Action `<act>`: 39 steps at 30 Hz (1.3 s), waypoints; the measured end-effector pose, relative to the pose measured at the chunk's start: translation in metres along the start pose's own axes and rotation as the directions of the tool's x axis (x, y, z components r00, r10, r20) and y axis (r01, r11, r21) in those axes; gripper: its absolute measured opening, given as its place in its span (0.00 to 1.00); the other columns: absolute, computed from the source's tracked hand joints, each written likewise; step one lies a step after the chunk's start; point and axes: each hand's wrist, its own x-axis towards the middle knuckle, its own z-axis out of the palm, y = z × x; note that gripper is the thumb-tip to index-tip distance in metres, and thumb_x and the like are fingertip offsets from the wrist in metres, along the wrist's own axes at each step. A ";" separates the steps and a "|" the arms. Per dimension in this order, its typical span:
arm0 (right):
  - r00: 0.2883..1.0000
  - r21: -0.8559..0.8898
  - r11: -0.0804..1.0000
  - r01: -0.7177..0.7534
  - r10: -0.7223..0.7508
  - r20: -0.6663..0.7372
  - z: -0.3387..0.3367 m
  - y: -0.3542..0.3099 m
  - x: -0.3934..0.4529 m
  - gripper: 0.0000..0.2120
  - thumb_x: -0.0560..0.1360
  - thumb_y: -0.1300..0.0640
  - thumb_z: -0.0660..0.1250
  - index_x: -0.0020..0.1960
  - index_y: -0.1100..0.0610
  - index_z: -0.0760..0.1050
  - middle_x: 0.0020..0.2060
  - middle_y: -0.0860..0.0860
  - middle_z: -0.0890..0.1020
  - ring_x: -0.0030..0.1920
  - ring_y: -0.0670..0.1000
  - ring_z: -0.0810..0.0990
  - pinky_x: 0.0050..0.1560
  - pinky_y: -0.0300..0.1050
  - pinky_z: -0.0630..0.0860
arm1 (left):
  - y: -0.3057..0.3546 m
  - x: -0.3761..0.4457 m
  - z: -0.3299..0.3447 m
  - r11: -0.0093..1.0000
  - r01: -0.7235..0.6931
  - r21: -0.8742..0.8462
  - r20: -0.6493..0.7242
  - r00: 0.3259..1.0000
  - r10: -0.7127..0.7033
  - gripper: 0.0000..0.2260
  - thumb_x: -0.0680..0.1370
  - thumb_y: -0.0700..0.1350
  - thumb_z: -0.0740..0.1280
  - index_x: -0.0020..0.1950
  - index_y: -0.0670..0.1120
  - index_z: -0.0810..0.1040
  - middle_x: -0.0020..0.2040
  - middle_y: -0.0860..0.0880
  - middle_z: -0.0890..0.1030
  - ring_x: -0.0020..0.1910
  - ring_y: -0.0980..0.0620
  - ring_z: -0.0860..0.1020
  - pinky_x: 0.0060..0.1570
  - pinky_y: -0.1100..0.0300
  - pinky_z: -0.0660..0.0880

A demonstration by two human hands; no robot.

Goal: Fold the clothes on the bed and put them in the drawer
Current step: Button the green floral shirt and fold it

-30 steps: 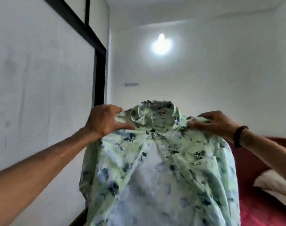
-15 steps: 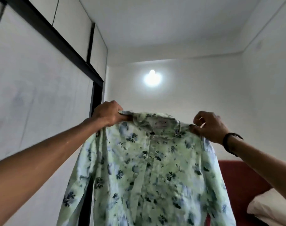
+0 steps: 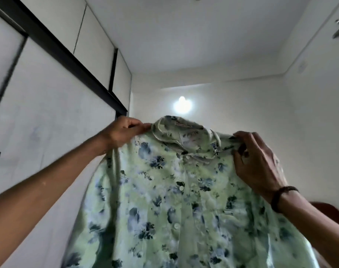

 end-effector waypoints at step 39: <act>0.136 -0.523 0.675 -0.521 0.670 0.730 0.297 0.113 -0.681 0.12 0.76 0.58 0.69 0.58 0.59 0.76 0.49 0.58 0.76 0.48 0.60 0.75 0.46 0.52 0.71 | -0.460 -0.420 0.535 0.270 0.793 0.547 0.046 0.293 -0.955 0.21 0.79 0.65 0.67 0.44 0.47 0.81 0.45 0.44 0.86 0.47 0.42 0.85 0.48 0.50 0.82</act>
